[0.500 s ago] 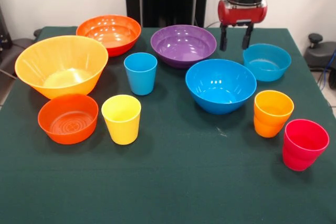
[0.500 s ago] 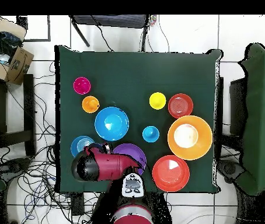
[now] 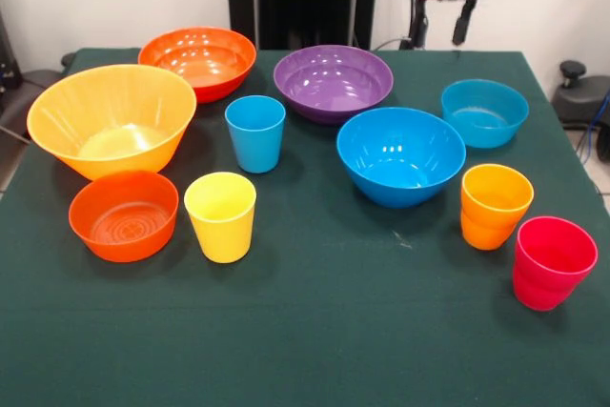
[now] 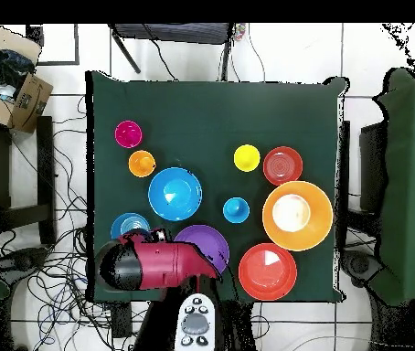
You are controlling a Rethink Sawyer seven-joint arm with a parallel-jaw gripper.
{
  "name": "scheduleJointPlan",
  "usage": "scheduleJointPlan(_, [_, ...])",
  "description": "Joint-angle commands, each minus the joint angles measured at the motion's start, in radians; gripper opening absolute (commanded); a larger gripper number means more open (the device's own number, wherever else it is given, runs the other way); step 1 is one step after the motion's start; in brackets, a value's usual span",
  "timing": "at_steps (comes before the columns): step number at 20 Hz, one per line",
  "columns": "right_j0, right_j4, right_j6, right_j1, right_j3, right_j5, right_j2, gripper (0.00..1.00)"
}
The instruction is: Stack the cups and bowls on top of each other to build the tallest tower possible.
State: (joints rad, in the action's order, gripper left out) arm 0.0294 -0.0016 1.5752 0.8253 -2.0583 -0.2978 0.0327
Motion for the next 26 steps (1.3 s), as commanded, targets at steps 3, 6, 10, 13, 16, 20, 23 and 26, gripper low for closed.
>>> scheduleJointPlan(3, [-0.004, -0.009, 0.123, 0.033, 0.029, -0.087, -0.039, 1.0])
scheduleJointPlan(6, [0.0, -0.022, 0.131, 0.004, 0.035, -0.043, -0.029, 1.0])
scheduleJointPlan(10, [-0.02, -0.035, 0.122, -0.062, 0.061, 0.029, -0.043, 1.0])
scheduleJointPlan(13, [-0.017, -0.038, 0.118, -0.062, 0.073, 0.021, -0.036, 1.0])
scheduleJointPlan(16, [-0.015, -0.038, 0.122, -0.055, 0.063, 0.025, -0.033, 1.0])
scheduleJointPlan(20, [-0.018, -0.041, 0.126, -0.048, 0.034, 0.05, -0.038, 1.0])
scheduleJointPlan(23, [-0.023, -0.042, 0.128, -0.047, 0.014, 0.066, -0.043, 1.0])
scheduleJointPlan(26, [-0.027, -0.042, 0.126, -0.05, 0.014, 0.069, -0.047, 1.0])
